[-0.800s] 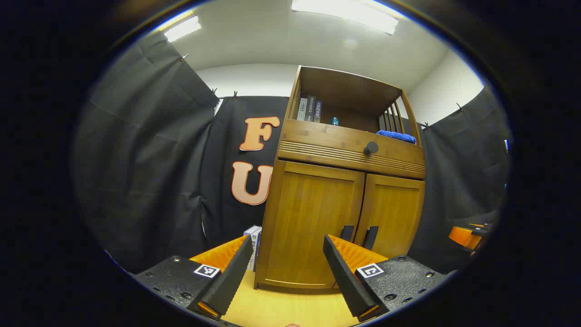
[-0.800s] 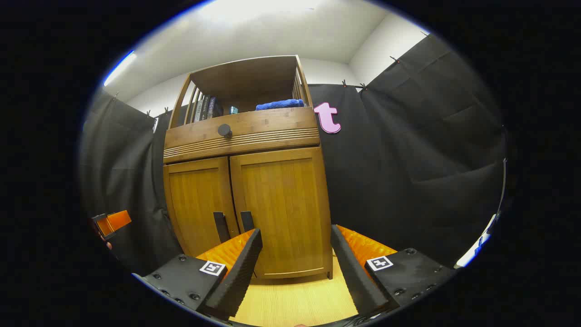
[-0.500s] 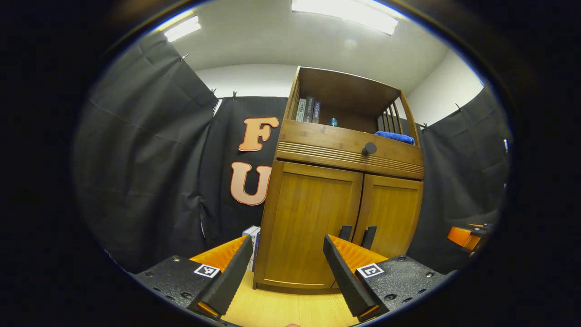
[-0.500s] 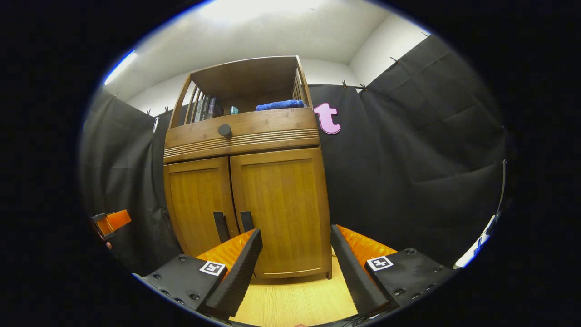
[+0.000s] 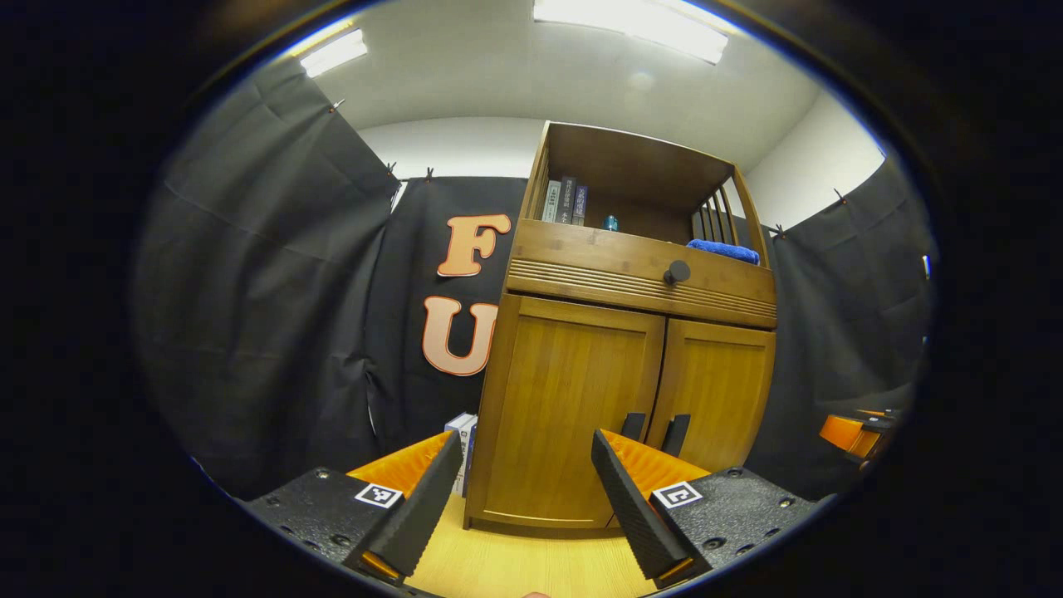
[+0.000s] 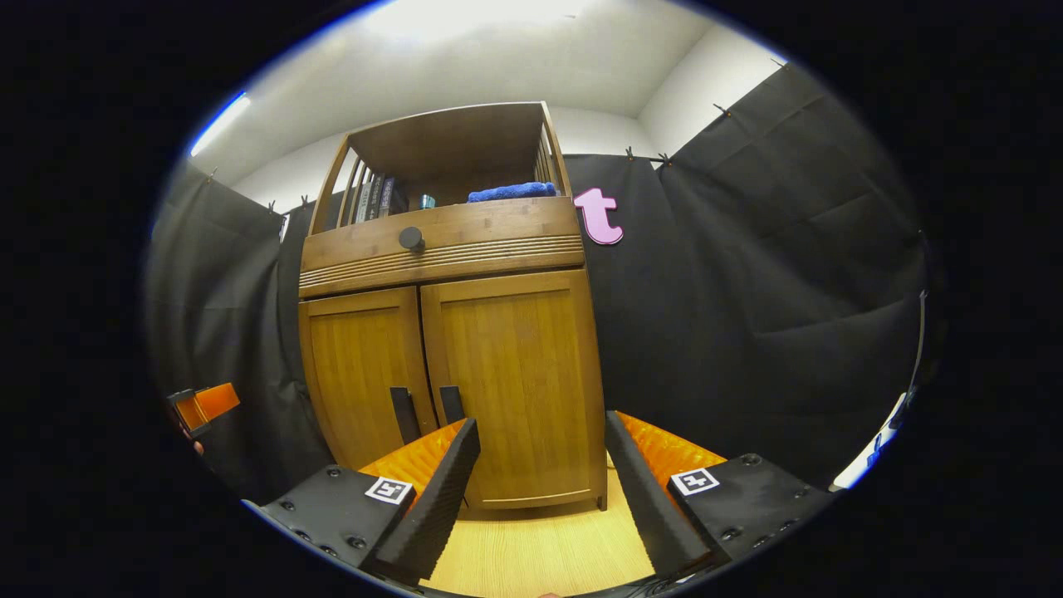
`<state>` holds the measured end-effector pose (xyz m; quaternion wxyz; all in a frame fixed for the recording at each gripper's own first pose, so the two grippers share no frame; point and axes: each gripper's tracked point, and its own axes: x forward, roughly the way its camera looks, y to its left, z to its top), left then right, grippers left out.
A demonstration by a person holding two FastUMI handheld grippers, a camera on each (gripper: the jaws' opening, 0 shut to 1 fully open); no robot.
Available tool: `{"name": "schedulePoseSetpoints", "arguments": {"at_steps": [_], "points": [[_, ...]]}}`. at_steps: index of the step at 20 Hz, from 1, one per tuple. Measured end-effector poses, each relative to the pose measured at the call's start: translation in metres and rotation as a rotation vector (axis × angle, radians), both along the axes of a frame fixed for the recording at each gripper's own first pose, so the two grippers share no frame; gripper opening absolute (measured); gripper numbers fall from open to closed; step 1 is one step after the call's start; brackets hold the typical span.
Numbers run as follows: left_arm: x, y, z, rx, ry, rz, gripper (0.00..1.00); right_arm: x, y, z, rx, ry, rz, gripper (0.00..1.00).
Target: Open the right door of the double-door shoe cabinet with the right hand, and open the left door with the left hand.
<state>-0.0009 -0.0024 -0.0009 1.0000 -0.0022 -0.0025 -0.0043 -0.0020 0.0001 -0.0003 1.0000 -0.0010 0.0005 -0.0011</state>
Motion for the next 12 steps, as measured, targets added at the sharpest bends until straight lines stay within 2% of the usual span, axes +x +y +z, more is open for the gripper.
{"name": "schedulePoseSetpoints", "arguments": {"at_steps": [1, 2, 6, 7, 8, 12], "points": [[0.000, 0.000, 0.000, -0.003, 0.001, 0.000, 0.92, 0.001, 0.001, 0.001, 0.000, 0.000, 0.001, 0.98], [0.000, 0.000, 0.000, -0.004, 0.002, 0.001, 0.95, 0.001, 0.001, 0.001, -0.001, -0.001, 0.001, 0.98], [0.001, 0.000, 0.000, -0.004, 0.001, 0.004, 0.95, 0.002, 0.002, 0.002, -0.005, -0.003, 0.004, 0.98], [0.001, 0.000, 0.000, -0.007, 0.002, 0.003, 0.92, 0.003, 0.003, 0.001, -0.004, -0.002, 0.005, 0.98], [0.001, 0.001, -0.001, -0.009, 0.004, 0.004, 0.95, 0.004, 0.004, 0.000, -0.003, -0.002, 0.007, 0.98], [0.002, 0.002, -0.001, -0.010, 0.008, 0.015, 0.95, 0.017, 0.010, 0.001, -0.013, -0.004, 0.024, 0.98]]}}
